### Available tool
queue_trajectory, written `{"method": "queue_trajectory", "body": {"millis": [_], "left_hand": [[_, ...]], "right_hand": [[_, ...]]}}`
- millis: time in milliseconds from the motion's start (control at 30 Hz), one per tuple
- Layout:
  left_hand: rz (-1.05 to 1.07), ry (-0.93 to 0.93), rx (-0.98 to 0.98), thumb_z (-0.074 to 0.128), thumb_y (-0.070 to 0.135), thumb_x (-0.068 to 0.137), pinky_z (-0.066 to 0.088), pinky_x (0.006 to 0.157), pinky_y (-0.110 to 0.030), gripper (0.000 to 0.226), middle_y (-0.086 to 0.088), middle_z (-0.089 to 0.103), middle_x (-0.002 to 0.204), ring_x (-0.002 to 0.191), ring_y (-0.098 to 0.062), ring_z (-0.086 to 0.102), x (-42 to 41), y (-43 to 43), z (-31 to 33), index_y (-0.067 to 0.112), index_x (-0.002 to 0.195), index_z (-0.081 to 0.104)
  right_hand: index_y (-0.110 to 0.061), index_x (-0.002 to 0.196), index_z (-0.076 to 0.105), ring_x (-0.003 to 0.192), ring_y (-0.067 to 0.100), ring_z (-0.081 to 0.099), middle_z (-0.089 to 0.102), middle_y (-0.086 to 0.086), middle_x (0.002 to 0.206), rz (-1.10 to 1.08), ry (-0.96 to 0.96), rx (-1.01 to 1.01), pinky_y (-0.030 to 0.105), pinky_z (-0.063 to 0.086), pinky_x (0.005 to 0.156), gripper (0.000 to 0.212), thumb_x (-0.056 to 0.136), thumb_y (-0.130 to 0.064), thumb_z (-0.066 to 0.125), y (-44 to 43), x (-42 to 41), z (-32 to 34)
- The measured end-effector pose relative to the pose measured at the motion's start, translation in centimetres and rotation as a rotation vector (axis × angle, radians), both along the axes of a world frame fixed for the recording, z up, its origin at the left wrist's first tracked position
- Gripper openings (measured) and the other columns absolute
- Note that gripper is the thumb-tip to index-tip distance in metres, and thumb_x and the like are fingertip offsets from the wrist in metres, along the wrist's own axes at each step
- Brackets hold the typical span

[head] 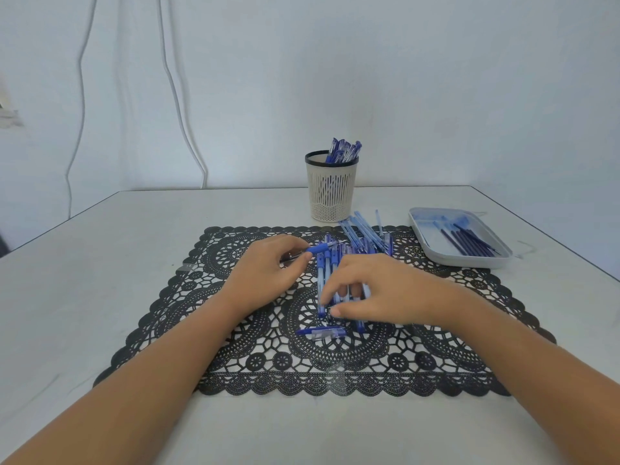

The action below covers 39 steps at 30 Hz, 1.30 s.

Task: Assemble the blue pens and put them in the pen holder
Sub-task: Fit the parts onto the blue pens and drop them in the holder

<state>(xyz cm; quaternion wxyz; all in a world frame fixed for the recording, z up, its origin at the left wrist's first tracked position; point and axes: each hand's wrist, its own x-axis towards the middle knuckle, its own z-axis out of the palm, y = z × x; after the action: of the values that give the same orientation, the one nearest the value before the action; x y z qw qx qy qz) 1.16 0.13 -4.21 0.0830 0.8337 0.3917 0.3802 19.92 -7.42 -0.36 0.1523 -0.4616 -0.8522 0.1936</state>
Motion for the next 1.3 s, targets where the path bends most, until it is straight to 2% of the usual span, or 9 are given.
{"method": "queue_trajectory", "body": {"millis": [133,267,433,567,767,967,1167,1233,1300], "left_hand": [[-0.011,-0.001,0.004,0.062,0.022,0.087,0.039,0.073,-0.004,0.018,0.015,0.061,0.085,0.08,0.011,0.054,0.1,0.1,0.0,0.014,0.102,0.068],[-0.014,0.004,0.01,0.062,0.022,0.087,0.039,0.072,-0.003,0.018,0.015,0.061,0.086,0.079,0.011,0.054,0.2,0.0,0.1,0.013,0.102,0.068],[-0.018,0.007,-0.002,0.061,0.024,0.088,0.039,0.073,-0.003,0.02,0.016,0.06,0.087,0.081,0.012,0.054,0.1,0.0,0.0,0.014,0.105,0.067],[-0.037,0.025,-0.016,0.059,0.026,0.089,0.042,0.074,-0.008,0.021,0.022,0.058,0.085,0.082,0.011,0.054,0.3,-0.2,0.1,0.016,0.106,0.066],[-0.06,0.022,-0.013,0.06,0.024,0.088,0.04,0.073,-0.003,0.019,0.027,0.055,0.084,0.081,0.015,0.054,0.4,-0.3,0.2,0.016,0.104,0.066],[-0.065,-0.006,-0.004,0.062,0.021,0.087,0.038,0.073,-0.001,0.017,0.026,0.056,0.083,0.082,0.016,0.054,0.4,-0.5,0.1,0.014,0.102,0.068],[-0.109,0.006,0.025,0.062,0.021,0.087,0.04,0.071,-0.004,0.017,0.02,0.059,0.084,0.082,0.009,0.056,0.7,-0.5,0.1,0.014,0.101,0.068],[-0.117,0.013,0.04,0.061,0.022,0.087,0.04,0.07,-0.004,0.017,0.018,0.06,0.084,0.081,0.008,0.056,0.7,-0.5,0.0,0.013,0.101,0.068],[-0.128,0.014,0.046,0.059,0.025,0.087,0.038,0.068,-0.003,0.02,0.018,0.06,0.083,0.079,0.008,0.056,0.8,-0.7,0.0,0.013,0.1,0.068]], "right_hand": [[-0.034,0.102,0.067,0.086,0.002,0.05,0.052,-0.009,0.097,0.036,-0.097,0.039,0.02,0.041,0.082,0.016,0.087,-0.032,0.061,0.0,-0.6,-0.5],[-0.027,0.097,0.069,0.076,-0.005,0.049,0.054,-0.016,0.088,0.03,-0.065,0.047,0.009,0.039,0.073,0.012,0.087,-0.025,0.061,0.0,-0.7,-0.7],[-0.03,0.092,0.066,0.079,-0.005,0.059,0.066,-0.014,0.087,-0.226,0.275,0.058,0.004,0.044,0.068,0.01,0.086,-0.023,0.062,0.8,0.3,-0.3],[-0.028,0.088,0.066,0.081,0.007,0.063,0.067,-0.009,0.082,-0.483,0.512,0.141,0.015,0.048,0.074,0.011,0.086,-0.018,0.063,2.3,1.7,-0.9],[-0.026,0.089,0.068,0.079,0.004,0.061,0.065,-0.012,0.08,-0.51,0.554,0.152,0.012,0.045,0.075,0.011,0.087,-0.016,0.062,2.5,1.9,-1.2],[-0.027,0.088,0.068,0.068,-0.003,0.06,0.065,-0.015,0.074,-0.469,0.565,0.121,0.0,0.04,0.06,0.012,0.086,-0.016,0.063,2.6,1.8,-1.3],[-0.03,0.085,0.068,0.065,-0.006,0.061,0.067,-0.013,0.072,-0.423,0.556,0.107,0.002,0.043,0.062,0.011,0.086,-0.019,0.064,2.6,1.9,-1.3],[-0.03,0.08,0.066,0.062,-0.004,0.06,0.066,-0.01,0.068,-0.415,0.522,0.098,0.005,0.045,0.062,0.011,0.088,-0.023,0.061,2.7,1.9,-1.3],[-0.025,0.073,0.064,0.057,0.0,0.057,0.063,-0.008,0.064,-0.424,0.481,0.09,0.012,0.045,0.06,0.022,0.092,-0.03,0.054,2.6,1.7,-1.4]]}}
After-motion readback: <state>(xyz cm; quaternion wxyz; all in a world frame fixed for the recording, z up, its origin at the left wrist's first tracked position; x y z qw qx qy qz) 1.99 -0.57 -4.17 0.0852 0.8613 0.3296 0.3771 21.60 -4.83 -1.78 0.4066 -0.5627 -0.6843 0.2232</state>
